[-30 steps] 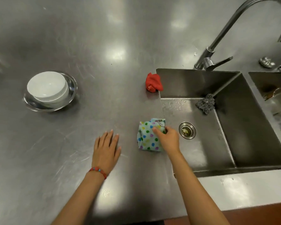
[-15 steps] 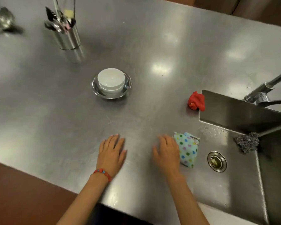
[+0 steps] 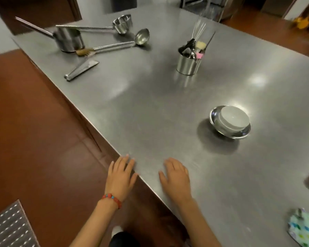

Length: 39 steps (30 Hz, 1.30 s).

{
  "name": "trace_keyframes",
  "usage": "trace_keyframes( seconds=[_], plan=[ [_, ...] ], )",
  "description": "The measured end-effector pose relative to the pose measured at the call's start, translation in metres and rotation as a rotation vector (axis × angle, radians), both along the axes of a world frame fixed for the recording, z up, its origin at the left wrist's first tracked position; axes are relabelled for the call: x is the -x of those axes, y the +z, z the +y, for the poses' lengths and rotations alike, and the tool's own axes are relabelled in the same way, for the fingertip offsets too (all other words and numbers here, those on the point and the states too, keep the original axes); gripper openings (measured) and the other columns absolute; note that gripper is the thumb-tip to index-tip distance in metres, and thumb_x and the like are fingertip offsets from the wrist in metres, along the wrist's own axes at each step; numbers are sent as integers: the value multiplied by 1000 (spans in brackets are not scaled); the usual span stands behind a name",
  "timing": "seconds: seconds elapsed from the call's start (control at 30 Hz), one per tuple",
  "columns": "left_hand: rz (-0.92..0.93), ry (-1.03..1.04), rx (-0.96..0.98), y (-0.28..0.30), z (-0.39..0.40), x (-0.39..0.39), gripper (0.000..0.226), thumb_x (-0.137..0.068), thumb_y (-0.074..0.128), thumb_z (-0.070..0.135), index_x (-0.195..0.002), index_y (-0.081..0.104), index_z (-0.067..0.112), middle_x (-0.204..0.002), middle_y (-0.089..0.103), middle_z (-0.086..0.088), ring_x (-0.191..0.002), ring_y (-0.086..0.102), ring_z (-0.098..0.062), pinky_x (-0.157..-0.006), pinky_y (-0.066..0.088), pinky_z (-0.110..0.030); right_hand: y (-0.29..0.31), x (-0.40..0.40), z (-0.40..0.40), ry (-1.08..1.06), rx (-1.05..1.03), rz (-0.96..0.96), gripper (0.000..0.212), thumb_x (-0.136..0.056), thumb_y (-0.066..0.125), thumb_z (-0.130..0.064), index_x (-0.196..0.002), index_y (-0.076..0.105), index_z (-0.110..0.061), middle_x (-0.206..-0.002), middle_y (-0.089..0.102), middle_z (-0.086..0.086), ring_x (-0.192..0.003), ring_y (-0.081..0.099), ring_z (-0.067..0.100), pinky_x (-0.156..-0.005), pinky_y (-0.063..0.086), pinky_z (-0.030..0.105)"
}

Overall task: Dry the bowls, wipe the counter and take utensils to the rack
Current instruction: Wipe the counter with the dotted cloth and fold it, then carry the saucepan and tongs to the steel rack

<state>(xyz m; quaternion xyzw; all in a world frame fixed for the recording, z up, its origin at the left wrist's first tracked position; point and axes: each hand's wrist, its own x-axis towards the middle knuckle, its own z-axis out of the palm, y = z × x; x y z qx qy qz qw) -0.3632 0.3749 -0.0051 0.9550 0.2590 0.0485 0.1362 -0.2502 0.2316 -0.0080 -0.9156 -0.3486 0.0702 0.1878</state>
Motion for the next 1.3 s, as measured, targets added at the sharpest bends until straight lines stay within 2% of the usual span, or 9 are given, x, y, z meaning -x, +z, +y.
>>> trace_keyframes(
  seconds=[0.1, 0.2, 0.3, 0.4, 0.73, 0.9, 1.13, 1.23, 1.3],
  plan=[
    [-6, 47, -34, 5, 61, 29, 41, -72, 56, 27, -102, 69, 3, -108, 68, -22, -100, 63, -41, -78, 49, -60, 0, 16, 69, 75, 5, 34, 46, -90, 49, -33, -131, 47, -12, -140, 46, 9, -131, 39, 23, -109, 24, 33],
    [-51, 118, -22, 11, 115, 50, 41, -72, 58, 23, -105, 67, 1, -111, 65, -24, -104, 61, -43, -82, 47, -62, 3, 31, 129, 86, -41, 20, 42, -88, 56, -29, -125, 54, -8, -133, 54, 13, -125, 47, 28, -106, 31, 37],
    [-74, 167, -34, 16, 156, 62, 47, -78, 42, 30, -104, 67, 1, -109, 66, -24, -102, 62, -43, -79, 48, -61, 6, 38, 174, 145, -17, 46, 44, -92, 49, -35, -131, 48, -15, -139, 48, 7, -130, 41, 22, -108, 26, 33],
    [-81, 217, -5, 18, 195, 64, 50, -78, 38, 31, -104, 67, 0, -109, 66, -25, -102, 61, -44, -79, 48, -62, 3, 32, 219, 191, 3, 63, 45, -93, 45, -37, -134, 44, -18, -141, 45, 3, -132, 38, 20, -108, 25, 33],
    [-67, 298, 30, 12, 347, 17, 51, -82, 36, 35, -106, 67, 1, -112, 65, -24, -104, 61, -44, -80, 49, -61, -1, -32, 393, 233, -21, 123, 47, -94, 46, -35, -136, 42, -16, -143, 44, 2, -132, 38, 18, -108, 25, 30],
    [-67, 319, 46, 24, 428, -11, 72, -94, 12, 48, -109, 65, 1, -116, 63, -25, -108, 58, -45, -84, 47, -62, 6, -69, 471, 186, -38, 211, 42, -93, 48, -34, -131, 47, -15, -136, 49, 6, -126, 44, 22, -102, 30, 32],
    [-101, 299, 52, 22, 528, -39, 64, -92, 25, 46, -107, 65, -2, -115, 62, -28, -107, 56, -49, -83, 46, -64, 2, -90, 554, 88, -77, 335, 43, -93, 50, -33, -131, 47, -13, -135, 50, 6, -125, 44, 22, -107, 33, 34],
    [-97, 237, 65, 13, 575, -58, 50, -82, 39, 33, -103, 67, -3, -110, 64, -28, -102, 59, -49, -78, 48, -63, -4, -96, 589, 8, -96, 372, 43, -93, 50, -33, -131, 47, -15, -136, 49, 3, -126, 44, 20, -108, 33, 34],
    [-68, 170, 85, 6, 608, -71, 49, -77, 40, 30, -102, 67, -2, -109, 64, -29, -100, 60, -49, -77, 49, -62, -7, -99, 612, -82, -124, 383, 42, -92, 51, -33, -130, 48, -16, -135, 50, 3, -125, 45, 19, -104, 34, 31]
  ],
)
